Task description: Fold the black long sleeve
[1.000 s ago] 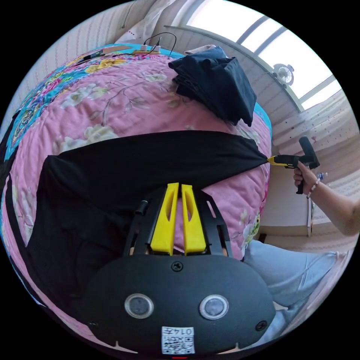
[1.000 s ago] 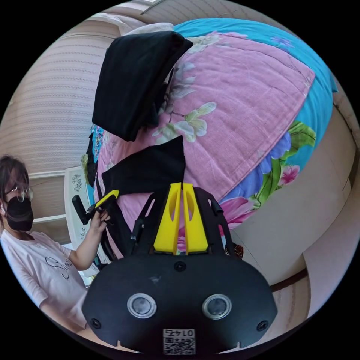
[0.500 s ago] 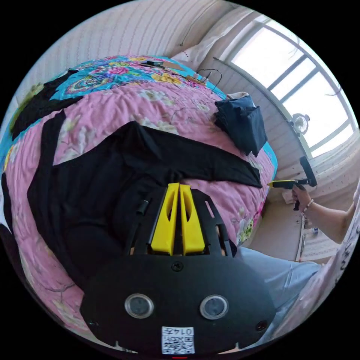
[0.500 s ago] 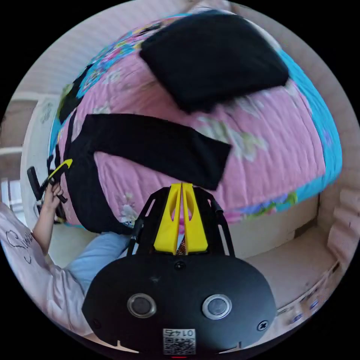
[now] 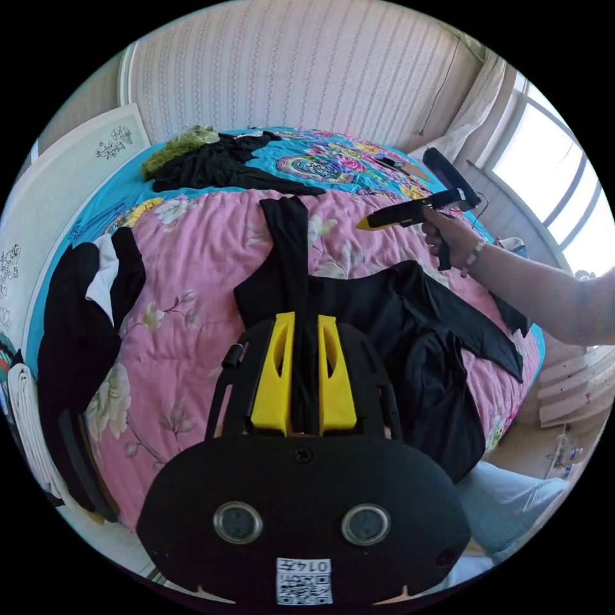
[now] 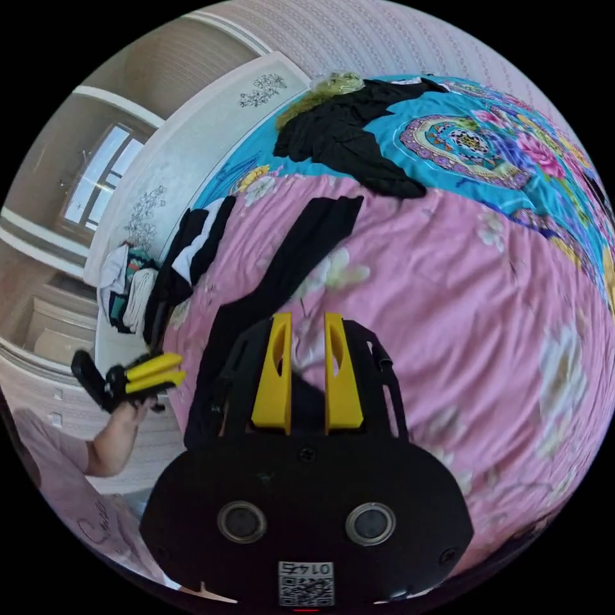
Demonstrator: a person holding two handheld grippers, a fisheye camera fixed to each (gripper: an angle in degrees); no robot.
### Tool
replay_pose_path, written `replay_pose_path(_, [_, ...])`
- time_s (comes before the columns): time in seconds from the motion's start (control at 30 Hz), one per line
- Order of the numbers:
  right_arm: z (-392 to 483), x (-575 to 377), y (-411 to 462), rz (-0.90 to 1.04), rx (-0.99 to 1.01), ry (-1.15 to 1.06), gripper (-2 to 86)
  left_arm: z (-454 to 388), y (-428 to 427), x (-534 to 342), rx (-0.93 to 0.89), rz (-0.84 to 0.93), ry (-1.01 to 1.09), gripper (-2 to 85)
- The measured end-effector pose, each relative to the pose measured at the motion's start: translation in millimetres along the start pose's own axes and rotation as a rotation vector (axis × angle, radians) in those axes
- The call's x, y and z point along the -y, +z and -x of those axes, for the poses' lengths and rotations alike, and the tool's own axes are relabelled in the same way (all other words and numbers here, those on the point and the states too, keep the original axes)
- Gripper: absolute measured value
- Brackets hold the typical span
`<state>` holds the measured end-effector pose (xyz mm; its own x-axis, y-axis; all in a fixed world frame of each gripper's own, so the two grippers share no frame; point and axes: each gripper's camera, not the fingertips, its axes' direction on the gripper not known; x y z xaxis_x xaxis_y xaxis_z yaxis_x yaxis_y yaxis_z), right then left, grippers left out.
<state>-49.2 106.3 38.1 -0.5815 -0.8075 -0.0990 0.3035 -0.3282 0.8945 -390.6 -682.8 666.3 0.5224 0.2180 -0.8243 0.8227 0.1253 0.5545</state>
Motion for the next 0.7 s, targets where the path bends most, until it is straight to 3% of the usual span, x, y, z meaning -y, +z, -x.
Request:
replay_pose_path(0.17, [-58,68,110,0.071,-0.078,0.154,10.7,-7,29,63,-0.021,0.076,-0.053,5.8])
replay_pose_path(0.27, [-94,58,153,0.081,-0.108,0.19,4.2,-9,50,84,-0.005,0.199,-0.073,1.1])
replay_pose_path(0.43, [-132,-7,151,-0.018,0.126,0.083,0.4,-26,-20,106,-0.041,0.159,0.013,-0.4])
replay_pose_path(0.57, [-173,-65,177,0.058,0.059,0.003,0.7,-23,-87,125,-0.15,0.214,0.041,2.4])
replay_pose_path(0.7, [-223,-51,213,0.007,0.026,0.004,5.2,6,-138,199,-0.088,0.14,0.033,0.0])
